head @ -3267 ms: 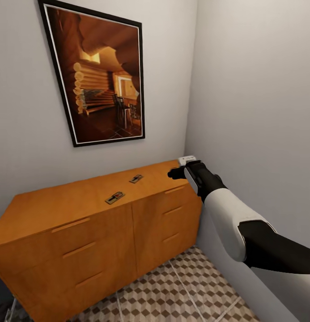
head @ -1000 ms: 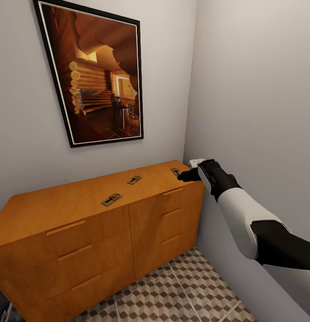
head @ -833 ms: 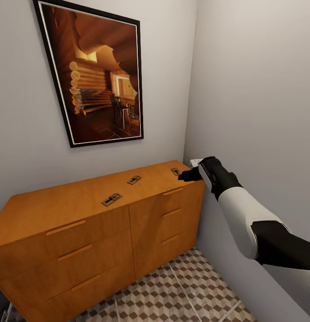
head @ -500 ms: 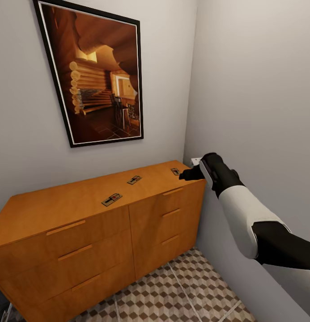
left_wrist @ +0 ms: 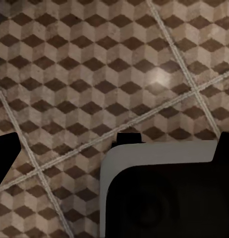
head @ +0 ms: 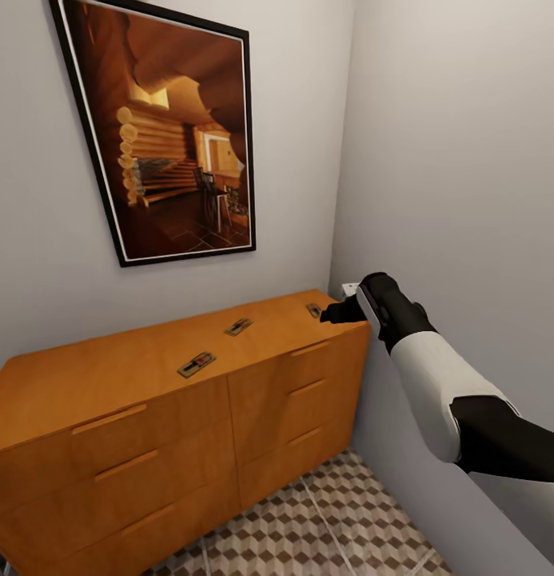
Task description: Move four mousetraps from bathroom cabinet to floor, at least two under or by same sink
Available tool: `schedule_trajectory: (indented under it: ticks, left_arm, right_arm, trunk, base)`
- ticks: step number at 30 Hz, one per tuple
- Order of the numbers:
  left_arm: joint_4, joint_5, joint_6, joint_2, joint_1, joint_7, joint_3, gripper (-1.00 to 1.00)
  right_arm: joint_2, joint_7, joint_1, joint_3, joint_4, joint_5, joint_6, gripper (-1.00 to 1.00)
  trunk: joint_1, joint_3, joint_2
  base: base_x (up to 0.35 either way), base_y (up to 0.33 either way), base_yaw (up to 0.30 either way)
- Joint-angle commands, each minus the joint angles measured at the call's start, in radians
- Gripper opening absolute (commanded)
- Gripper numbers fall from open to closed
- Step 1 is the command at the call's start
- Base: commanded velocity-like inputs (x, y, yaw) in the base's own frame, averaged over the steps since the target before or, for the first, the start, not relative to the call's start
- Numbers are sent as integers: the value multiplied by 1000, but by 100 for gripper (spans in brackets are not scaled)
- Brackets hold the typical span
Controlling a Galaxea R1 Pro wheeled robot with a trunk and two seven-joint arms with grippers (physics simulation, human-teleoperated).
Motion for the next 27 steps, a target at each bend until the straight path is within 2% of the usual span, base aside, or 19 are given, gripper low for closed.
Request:
schedule_trajectory:
  ticks: [1, 4, 6, 11, 22, 27]
  left_arm:
    - [2, 0, 0, 1, 1, 3, -1, 100]
    - [36, 1, 3, 5, 1, 5, -3, 100]
    - [108, 0, 5, 6, 1, 6, -3, 100]
    - [206, 0, 5, 7, 1, 6, -5, 100]
    - [251, 2, 8, 8, 2, 5, -6, 100]
    - [254, 2, 8, 8, 3, 5, -6, 100]
  right_arm:
    - [0, 9, -1, 1, -1, 11, 4, 100]
    - [0, 9, 0, 1, -1, 11, 4, 100]
    - [-1, 9, 0, 2, -1, 10, 4, 100]
    - [-1, 9, 0, 3, 0, 10, 4, 100]
    - [-1, 9, 0, 4, 1, 10, 4, 100]
    - [-1, 9, 0, 5, 2, 10, 4, 100]
  trunk:
    - [0, -1, 0]
    - [0, -1, 0]
    - [0, -1, 0]
    - [0, -1, 0]
    - [0, -1, 0]
    - [0, -1, 0]
  base:
    - [159, 0, 0]
    - [99, 0, 0]
    - [37, 0, 0]
    - [15, 0, 0]
    - [5, 0, 0]
    - [138, 0, 0]
